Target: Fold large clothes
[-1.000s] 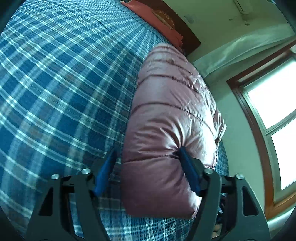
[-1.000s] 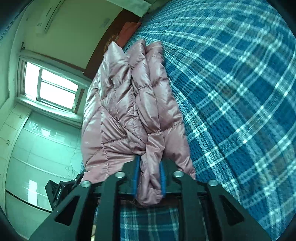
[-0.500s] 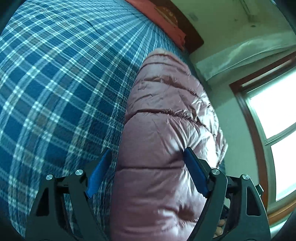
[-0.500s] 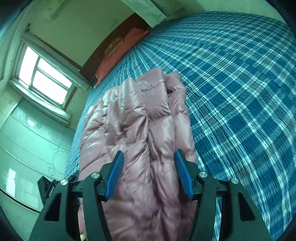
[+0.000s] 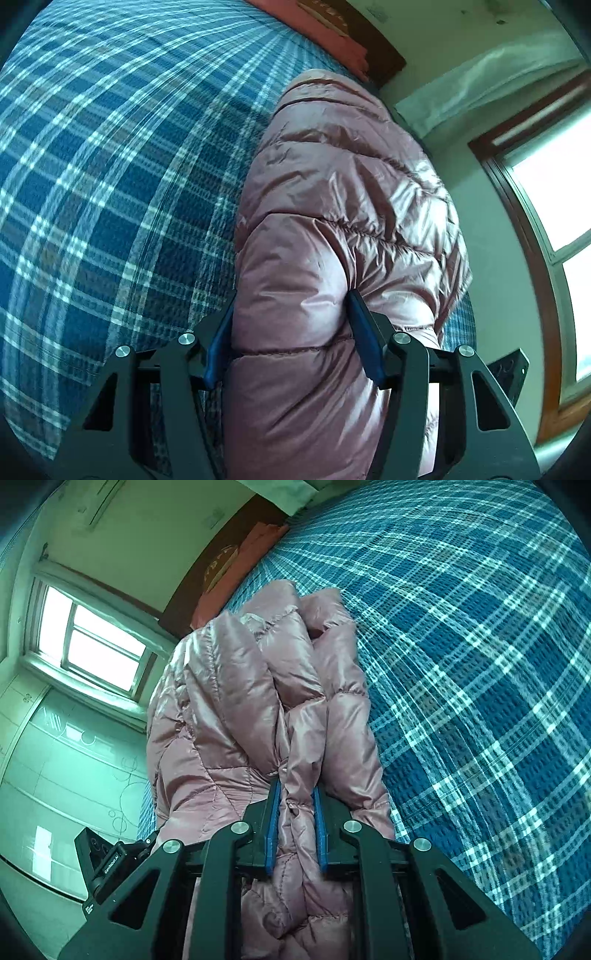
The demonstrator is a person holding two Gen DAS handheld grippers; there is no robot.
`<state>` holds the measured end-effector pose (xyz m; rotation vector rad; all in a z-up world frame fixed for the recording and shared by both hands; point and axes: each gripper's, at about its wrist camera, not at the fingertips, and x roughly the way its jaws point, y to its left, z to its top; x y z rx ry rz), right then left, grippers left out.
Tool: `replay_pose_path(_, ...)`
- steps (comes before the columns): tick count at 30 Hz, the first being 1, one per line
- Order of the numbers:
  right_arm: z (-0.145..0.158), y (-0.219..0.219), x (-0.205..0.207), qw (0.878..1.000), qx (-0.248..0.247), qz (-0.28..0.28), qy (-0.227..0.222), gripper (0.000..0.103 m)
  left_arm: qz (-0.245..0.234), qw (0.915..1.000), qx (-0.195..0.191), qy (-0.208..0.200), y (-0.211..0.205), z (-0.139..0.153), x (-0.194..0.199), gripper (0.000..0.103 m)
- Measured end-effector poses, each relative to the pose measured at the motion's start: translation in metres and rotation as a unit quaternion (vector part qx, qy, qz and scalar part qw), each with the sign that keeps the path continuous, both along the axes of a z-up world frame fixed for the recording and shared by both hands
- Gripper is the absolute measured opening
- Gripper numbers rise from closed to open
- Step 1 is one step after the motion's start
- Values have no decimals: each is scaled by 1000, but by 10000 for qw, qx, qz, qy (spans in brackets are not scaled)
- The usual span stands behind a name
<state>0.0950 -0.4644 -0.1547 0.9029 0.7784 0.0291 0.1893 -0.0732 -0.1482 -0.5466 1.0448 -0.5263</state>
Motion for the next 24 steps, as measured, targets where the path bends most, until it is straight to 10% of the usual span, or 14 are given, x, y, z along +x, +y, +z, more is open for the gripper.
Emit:
replay_pose_path(3,20,-5,-5,9997,-191,108,40,31,71,9998,-174,-5,14,15,5,67)
replay_pose_path(5,34,-8,-3,9991,-423,48,-46,67,208,9989,-384,-188,21,26,13,78)
replay_pose_path(6,40,-11,0,9987,-495,-26,-105,68,224,9987,-402,-239,21,29,20,79)
replay_pose_path(13,51,-26,55,9981,-608,-27,-58,66,122,9992,-284,242,-8,16,63,79)
replay_pose_path(15,38,-29,64,9978,-649,-40,138,32,76,9997,-60,229,-17,11,67,62)
replay_pose_path(17,26,-30,73,9982,-515,22,296,23,50,9995,145,272,-24,5,71,55)
replay_pose_path(24,8,-36,80,9991,-298,-89,293,22,3,9989,169,427,-29,-4,82,53)
